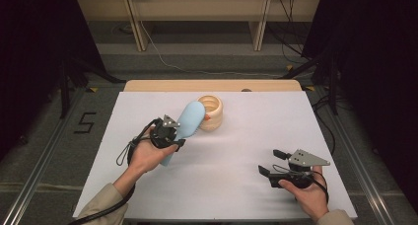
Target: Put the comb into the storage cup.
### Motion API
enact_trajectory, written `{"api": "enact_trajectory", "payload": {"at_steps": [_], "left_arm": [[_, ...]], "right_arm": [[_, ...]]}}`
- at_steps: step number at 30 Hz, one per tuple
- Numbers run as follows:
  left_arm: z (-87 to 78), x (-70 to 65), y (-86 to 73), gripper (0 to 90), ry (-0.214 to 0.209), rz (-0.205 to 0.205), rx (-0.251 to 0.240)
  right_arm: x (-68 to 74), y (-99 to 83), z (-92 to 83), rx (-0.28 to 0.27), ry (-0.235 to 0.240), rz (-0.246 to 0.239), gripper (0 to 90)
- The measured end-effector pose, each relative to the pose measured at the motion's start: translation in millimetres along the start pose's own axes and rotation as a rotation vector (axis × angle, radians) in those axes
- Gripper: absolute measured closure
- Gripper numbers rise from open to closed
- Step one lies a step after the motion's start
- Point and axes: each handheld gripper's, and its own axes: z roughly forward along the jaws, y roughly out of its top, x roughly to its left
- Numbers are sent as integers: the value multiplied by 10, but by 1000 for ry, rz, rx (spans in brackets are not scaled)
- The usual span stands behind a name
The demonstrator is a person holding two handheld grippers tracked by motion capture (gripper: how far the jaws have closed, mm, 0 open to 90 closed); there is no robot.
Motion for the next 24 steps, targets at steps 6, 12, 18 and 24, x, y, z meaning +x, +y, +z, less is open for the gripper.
{"api": "enact_trajectory", "payload": {"at_steps": [6,12,18,24], "left_arm": [[-8,-10,2,697,3,-1,-14],[2,-31,0,697,4,-6,-27],[-3,-39,-1,697,4,-10,-41],[-9,-40,0,697,7,-12,-50]], "right_arm": [[2,0,2,-1,0,0,174],[1,1,-1,-1,0,0,174],[2,0,1,-1,0,0,174],[3,1,0,-1,0,-1,174]]}}
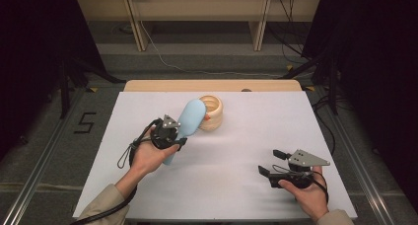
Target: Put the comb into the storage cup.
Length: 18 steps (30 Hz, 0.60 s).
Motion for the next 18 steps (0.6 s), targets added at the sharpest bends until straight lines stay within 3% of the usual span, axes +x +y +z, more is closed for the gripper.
{"api": "enact_trajectory", "payload": {"at_steps": [18], "left_arm": [[-25,-21,10,697,-5,-20,-48]], "right_arm": [[1,2,0,-1,0,1,173]]}}
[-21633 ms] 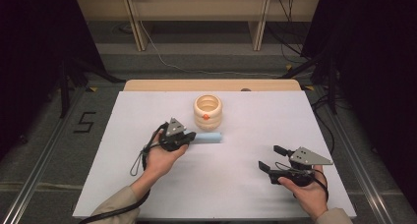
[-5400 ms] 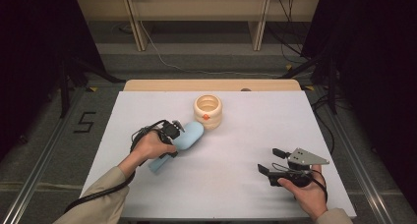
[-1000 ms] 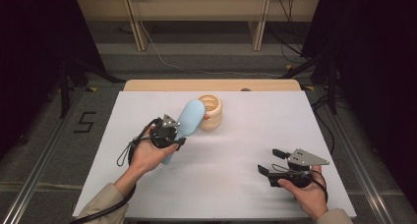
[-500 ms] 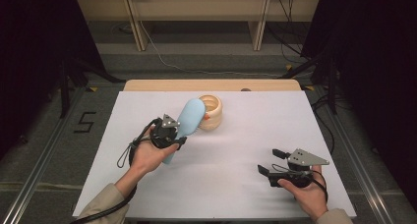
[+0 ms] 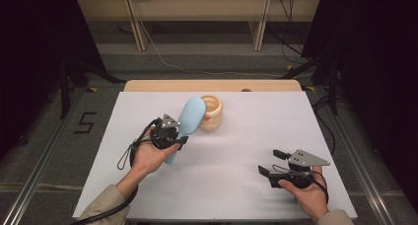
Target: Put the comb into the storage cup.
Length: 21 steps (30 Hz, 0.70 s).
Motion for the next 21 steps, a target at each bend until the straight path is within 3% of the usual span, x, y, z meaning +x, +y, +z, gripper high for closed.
{"api": "enact_trajectory", "payload": {"at_steps": [21], "left_arm": [[-13,-37,21,697,-20,-31,-52]], "right_arm": [[14,16,7,-5,4,-7,174]]}}
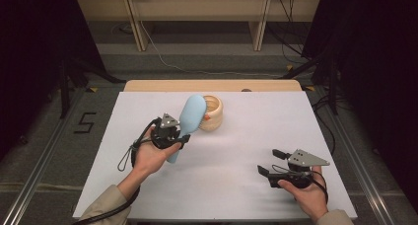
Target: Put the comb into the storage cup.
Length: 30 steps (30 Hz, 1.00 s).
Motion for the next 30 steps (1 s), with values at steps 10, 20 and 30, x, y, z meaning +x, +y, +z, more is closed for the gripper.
{"api": "enact_trajectory", "payload": {"at_steps": [10,20,30], "left_arm": [[4,-17,3,697,-1,-5,-28],[12,-60,9,697,-3,1,-49],[5,-85,19,697,-2,6,-67]], "right_arm": [[33,18,24,-3,6,-7,172],[52,34,34,-10,0,-10,168],[92,61,69,-12,12,-18,167]]}}
